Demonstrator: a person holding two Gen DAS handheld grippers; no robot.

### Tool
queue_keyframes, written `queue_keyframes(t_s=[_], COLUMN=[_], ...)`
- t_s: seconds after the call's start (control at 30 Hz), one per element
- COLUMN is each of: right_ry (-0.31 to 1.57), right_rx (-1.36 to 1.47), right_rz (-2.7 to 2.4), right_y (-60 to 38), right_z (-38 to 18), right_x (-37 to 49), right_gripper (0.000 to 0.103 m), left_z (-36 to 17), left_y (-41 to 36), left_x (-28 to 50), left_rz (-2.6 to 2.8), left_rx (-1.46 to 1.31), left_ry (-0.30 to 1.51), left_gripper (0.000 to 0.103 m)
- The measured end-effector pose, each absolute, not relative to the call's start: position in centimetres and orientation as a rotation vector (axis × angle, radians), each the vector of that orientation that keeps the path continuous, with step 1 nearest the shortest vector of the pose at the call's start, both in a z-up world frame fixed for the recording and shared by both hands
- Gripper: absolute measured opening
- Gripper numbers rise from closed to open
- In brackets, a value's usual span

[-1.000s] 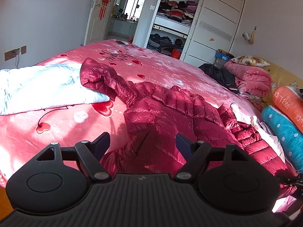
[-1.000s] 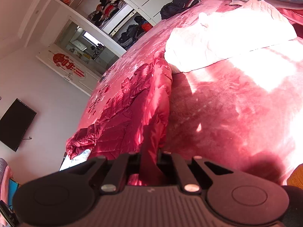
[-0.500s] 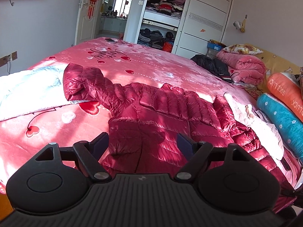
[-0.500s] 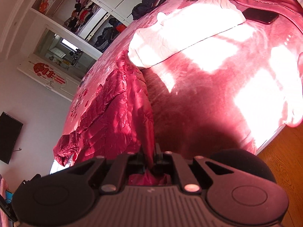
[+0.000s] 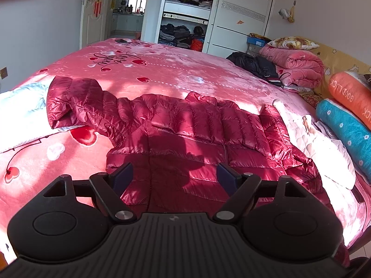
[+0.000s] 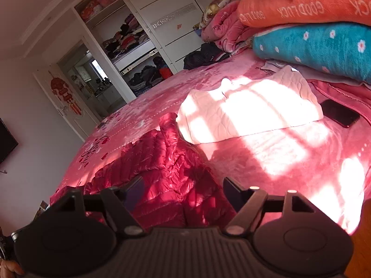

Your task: Fold large clothes

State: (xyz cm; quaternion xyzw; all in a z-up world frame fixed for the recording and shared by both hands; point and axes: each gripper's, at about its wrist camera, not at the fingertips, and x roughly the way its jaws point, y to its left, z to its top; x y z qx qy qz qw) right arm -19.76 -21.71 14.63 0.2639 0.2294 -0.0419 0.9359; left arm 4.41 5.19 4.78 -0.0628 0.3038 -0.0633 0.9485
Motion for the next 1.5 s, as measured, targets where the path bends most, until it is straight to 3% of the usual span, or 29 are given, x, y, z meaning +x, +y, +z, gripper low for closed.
queue_keyframes(t_s=[0.43, 0.73, 0.97, 1.03, 1.07, 1.1, 1.13, 1.2, 1.27, 1.37, 1.5], right_ry=[0.400, 0.405, 0.440, 0.450, 0.453, 0.453, 0.453, 0.456, 0.472, 0.492, 0.526], right_rx=[0.318, 0.049, 0.031, 0.037, 0.039, 0.038, 0.038, 0.049, 0.074, 0.098, 0.105], right_rz=[0.063, 0.033, 0.101, 0.115, 0.123, 0.125, 0.126, 0.124, 0.126, 0.127, 0.149], right_y=[-13.8, -12.3, -11.7, -11.6, -11.6, -11.7, -11.7, -11.9, -12.2, -12.5, -12.3], right_z=[8.4, 3.0, 1.9, 1.8, 1.6, 1.6, 1.5, 1.5, 1.5, 1.4, 1.2], right_x=[-4.8, -1.0, 0.8, 1.4, 1.6, 1.8, 1.9, 2.3, 2.6, 2.9, 3.0], right_gripper=[0.091, 0.091, 0.098, 0.098, 0.098, 0.098, 0.098, 0.099, 0.099, 0.099, 0.100], left_z=[2.5, -1.1, -3.0, -3.4, -3.5, -3.6, -3.6, -3.0, -2.1, 0.5, 5.9], left_y=[5.3, 5.6, 3.8, 3.5, 3.3, 3.2, 3.5, 3.4, 2.9, 2.2, 0.1], left_x=[14.7, 20.9, 23.4, 23.9, 24.0, 24.1, 24.3, 24.3, 24.2, 23.6, 22.6], left_rz=[-0.018, 0.093, 0.130, 0.143, 0.155, 0.154, 0.153, 0.157, 0.154, 0.111, 0.004], left_rx=[-0.243, -0.376, -0.333, -0.310, -0.301, -0.298, -0.296, -0.285, -0.274, -0.270, -0.268], left_ry=[0.620, 0.664, 0.709, 0.722, 0.726, 0.728, 0.727, 0.712, 0.691, 0.630, 0.529], left_gripper=[0.097, 0.096, 0.091, 0.088, 0.077, 0.059, 0.054, 0.032, 0.020, 0.012, 0.011])
